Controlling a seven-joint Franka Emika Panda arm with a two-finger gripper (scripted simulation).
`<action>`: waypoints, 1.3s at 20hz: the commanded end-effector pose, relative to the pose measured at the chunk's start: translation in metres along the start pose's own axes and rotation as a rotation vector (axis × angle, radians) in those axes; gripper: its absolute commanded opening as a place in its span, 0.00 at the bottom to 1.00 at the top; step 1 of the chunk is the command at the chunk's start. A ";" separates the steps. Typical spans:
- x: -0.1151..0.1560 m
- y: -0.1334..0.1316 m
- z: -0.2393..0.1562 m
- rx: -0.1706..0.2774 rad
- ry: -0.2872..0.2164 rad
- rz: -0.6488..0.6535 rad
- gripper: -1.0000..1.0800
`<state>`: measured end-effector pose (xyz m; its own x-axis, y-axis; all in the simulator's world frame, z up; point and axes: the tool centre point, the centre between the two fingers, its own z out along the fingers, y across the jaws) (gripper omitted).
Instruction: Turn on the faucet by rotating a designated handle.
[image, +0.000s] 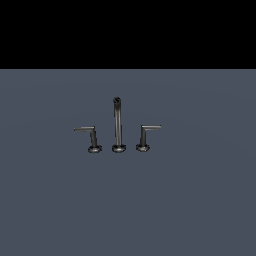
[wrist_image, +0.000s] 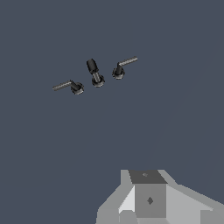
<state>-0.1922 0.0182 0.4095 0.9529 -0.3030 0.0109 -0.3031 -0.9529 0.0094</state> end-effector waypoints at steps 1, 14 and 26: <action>0.013 -0.007 0.018 0.001 -0.001 0.064 0.00; 0.086 -0.029 0.107 0.005 -0.007 0.390 0.00; 0.154 -0.027 0.185 0.005 -0.010 0.677 0.00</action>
<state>-0.0436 -0.0011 0.2361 0.5840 -0.8118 0.0028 -0.8118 -0.5840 -0.0005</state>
